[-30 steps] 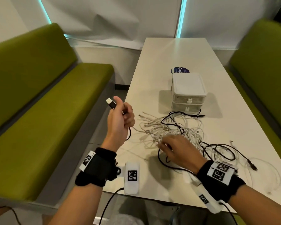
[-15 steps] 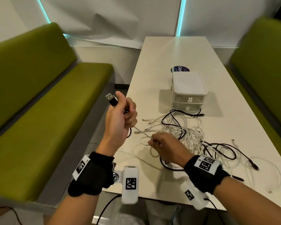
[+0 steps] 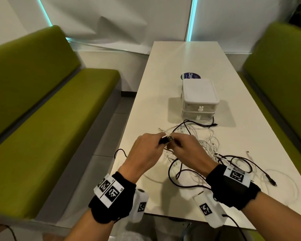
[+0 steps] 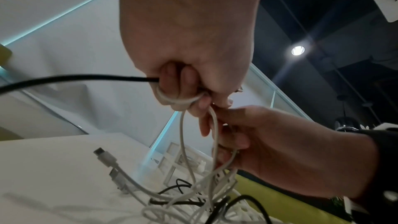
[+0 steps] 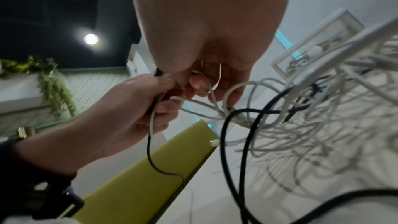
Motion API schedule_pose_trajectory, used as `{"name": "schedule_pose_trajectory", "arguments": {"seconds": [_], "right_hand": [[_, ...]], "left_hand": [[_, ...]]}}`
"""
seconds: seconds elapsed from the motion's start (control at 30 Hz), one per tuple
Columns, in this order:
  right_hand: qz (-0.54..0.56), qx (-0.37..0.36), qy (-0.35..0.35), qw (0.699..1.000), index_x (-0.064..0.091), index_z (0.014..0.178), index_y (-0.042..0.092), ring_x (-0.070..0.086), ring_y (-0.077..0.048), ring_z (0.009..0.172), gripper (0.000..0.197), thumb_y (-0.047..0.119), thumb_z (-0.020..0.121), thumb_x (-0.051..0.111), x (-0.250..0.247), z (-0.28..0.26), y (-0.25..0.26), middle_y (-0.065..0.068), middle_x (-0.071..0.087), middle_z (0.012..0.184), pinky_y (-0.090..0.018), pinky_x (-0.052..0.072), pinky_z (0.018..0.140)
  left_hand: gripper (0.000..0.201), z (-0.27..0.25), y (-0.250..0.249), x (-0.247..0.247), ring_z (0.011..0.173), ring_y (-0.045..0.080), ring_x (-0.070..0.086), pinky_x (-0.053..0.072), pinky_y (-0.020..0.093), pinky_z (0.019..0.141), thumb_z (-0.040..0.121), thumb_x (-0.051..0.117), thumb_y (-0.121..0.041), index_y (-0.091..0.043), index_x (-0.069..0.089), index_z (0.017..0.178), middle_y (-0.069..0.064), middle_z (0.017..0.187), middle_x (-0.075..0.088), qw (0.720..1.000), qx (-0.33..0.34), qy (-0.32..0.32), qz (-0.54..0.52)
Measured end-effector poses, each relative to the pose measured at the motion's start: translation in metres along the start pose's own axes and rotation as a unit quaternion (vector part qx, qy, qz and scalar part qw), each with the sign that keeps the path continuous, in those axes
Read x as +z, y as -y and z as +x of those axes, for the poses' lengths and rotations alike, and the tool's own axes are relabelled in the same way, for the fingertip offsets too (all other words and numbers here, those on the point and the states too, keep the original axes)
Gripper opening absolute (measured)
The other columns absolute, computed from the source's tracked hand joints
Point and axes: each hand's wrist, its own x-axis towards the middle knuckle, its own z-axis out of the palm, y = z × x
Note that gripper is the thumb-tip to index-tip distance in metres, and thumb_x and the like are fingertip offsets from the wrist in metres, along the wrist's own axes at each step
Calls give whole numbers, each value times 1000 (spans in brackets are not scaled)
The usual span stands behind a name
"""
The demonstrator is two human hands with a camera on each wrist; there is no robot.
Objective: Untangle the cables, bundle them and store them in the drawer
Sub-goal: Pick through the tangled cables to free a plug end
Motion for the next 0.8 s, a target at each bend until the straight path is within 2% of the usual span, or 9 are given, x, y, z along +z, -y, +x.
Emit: {"name": "schedule_pose_trajectory", "arguments": {"seconds": [0.1,0.17,0.27,0.37,0.47,0.53,0.6,0.7,0.8], "right_hand": [[-42,0,18,999,64,80,16,53,-9,57,28,32,98,50,2,-4,-5,5,61,62,-21,37,54],[-92,-4,34,995,56,71,13,45,-14,54,37,38,98,51,1,-6,-6,3,51,55,-26,32,53],[-98,15,58,993,47,63,16,43,-14,55,40,37,98,52,-2,-5,-8,3,46,54,-34,32,57],[-70,43,57,995,62,74,16,53,-8,62,34,39,97,52,-8,-2,-5,8,57,60,-30,39,60],[-74,18,-20,997,63,74,17,53,-9,60,33,40,95,53,-20,7,6,4,59,60,-28,39,58],[-90,-13,-72,993,59,72,18,53,-13,61,31,40,94,56,-29,15,14,3,60,62,-31,40,60],[-106,-28,-91,990,60,73,21,56,-16,66,26,38,92,58,-34,22,17,5,63,67,-33,42,62],[-165,-48,-85,982,59,72,19,56,-25,75,27,36,93,56,-31,21,11,2,64,69,-36,43,65],[-230,-7,-54,972,56,76,20,47,-30,85,28,38,97,48,-22,9,-2,6,57,64,-38,40,72]], "left_hand": [[15,5,4,-4,69,30,55,42,38,61,90,49,-13,-21,61,86,2,75,66,999,25,-19,43],[18,5,7,-3,70,27,57,44,38,61,86,51,-9,-21,64,89,-1,80,66,997,47,-46,43],[18,2,9,-1,76,19,64,51,39,67,85,52,-12,-22,65,89,-8,84,69,993,52,-102,-11],[19,5,8,-4,80,6,67,53,28,72,87,59,-5,-22,68,88,-11,85,73,980,34,-184,-72],[15,9,4,-17,67,-4,60,39,10,59,91,61,-9,-20,71,88,-18,76,69,963,30,-246,-100],[15,12,3,-28,51,-6,49,28,9,50,93,60,-10,-17,73,89,-25,61,58,948,22,-289,-132],[18,15,2,-36,43,0,43,24,12,48,96,56,-12,-14,73,89,-24,63,60,937,15,-312,-157],[22,16,2,-40,57,10,50,30,10,52,98,53,-15,-9,71,88,-12,77,73,936,-5,-304,-178],[34,12,14,-43,65,4,60,45,16,72,101,48,-28,-8,71,84,-7,73,73,912,-53,-316,-256]]}}
